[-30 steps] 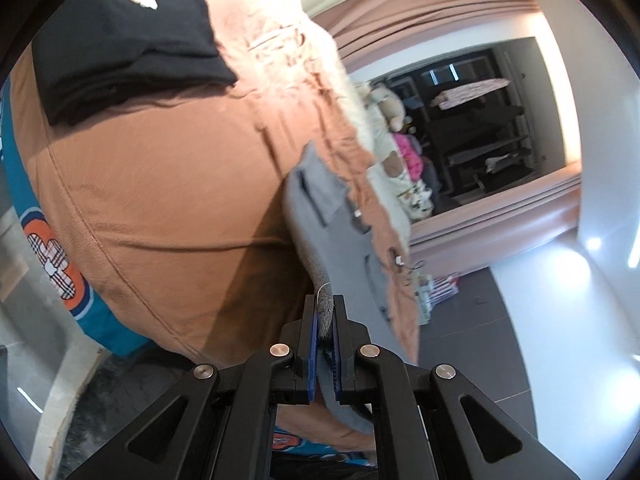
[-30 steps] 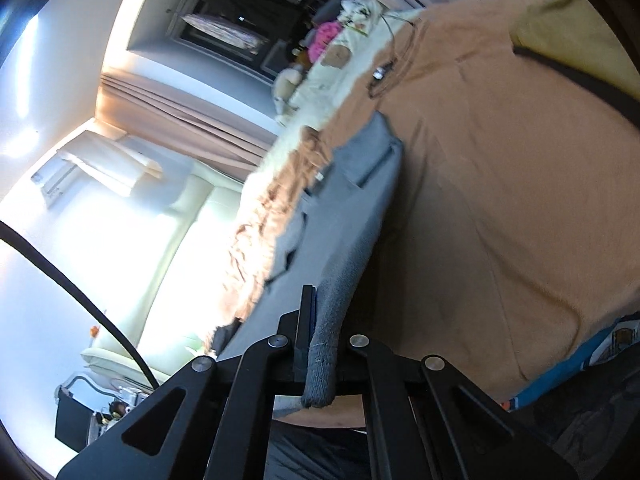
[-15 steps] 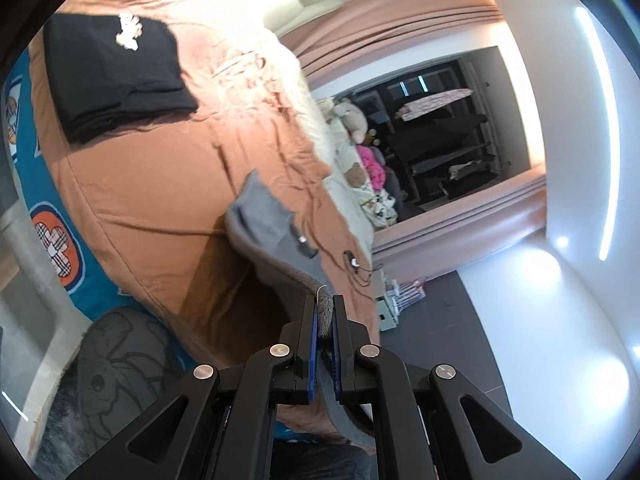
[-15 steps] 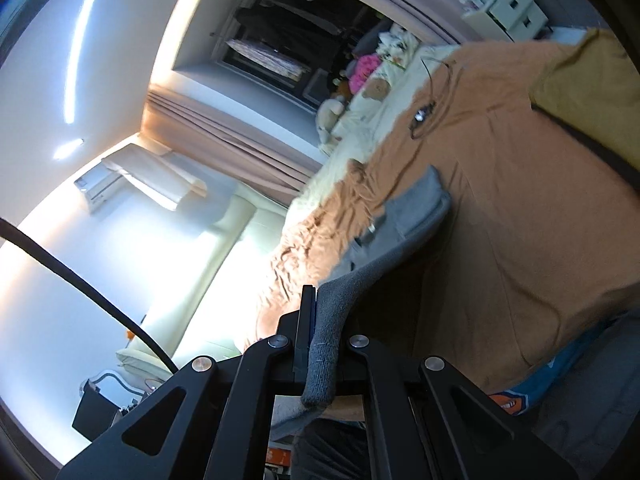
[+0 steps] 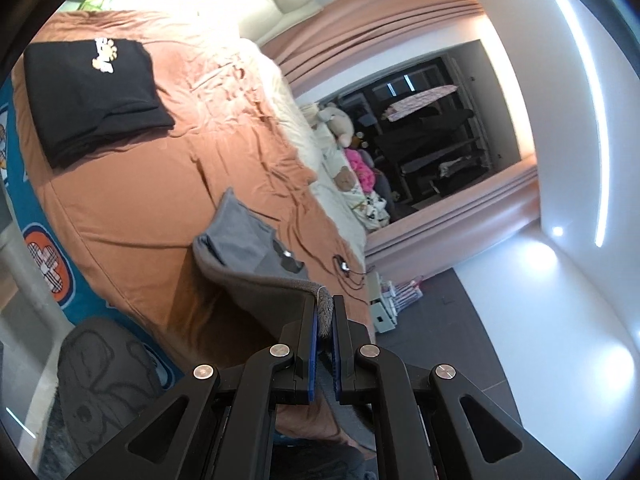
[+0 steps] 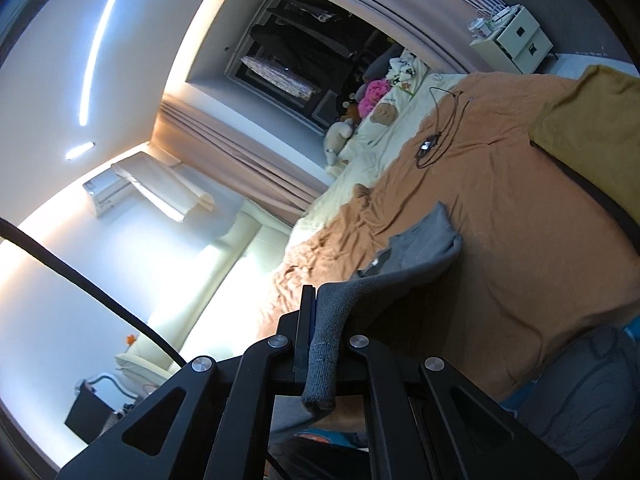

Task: Fold small clothes
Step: 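Lift the grasped hem with both tools and carry it toward the collar, then lay the hem down over the collar and open both tools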

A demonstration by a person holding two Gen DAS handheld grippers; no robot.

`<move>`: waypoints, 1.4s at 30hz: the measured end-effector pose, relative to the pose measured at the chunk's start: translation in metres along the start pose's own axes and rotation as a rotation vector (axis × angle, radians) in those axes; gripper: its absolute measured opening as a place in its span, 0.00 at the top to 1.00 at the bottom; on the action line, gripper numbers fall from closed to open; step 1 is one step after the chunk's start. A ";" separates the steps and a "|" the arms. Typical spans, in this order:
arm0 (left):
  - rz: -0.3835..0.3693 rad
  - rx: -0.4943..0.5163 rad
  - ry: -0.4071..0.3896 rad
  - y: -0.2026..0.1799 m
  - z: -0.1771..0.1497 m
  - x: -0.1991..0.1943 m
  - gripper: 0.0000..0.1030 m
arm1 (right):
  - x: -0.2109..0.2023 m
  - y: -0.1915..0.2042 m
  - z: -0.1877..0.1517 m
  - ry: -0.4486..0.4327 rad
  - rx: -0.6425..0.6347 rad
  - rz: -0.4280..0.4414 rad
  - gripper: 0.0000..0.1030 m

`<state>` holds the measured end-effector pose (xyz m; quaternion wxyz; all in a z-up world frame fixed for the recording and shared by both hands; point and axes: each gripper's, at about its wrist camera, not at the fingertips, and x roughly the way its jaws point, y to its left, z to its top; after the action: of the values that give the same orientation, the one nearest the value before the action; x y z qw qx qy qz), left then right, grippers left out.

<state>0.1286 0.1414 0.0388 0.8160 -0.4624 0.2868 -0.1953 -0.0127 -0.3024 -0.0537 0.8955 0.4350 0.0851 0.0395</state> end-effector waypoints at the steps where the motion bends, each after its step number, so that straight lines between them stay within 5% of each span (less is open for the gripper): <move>1: 0.007 -0.004 0.006 0.003 0.003 0.007 0.95 | 0.001 0.002 0.002 0.004 -0.003 -0.010 1.00; 23: 0.131 -0.007 0.021 0.010 0.095 0.158 0.95 | 0.131 0.008 0.079 0.062 0.024 -0.131 1.00; 42: 0.326 -0.034 0.041 0.055 0.149 0.308 0.95 | 0.268 -0.020 0.138 0.170 0.020 -0.252 1.00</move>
<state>0.4624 0.0844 -0.0370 0.8230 -0.4192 0.3779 -0.0648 0.2762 -0.3827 -0.0173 0.8785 0.4251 0.2149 -0.0374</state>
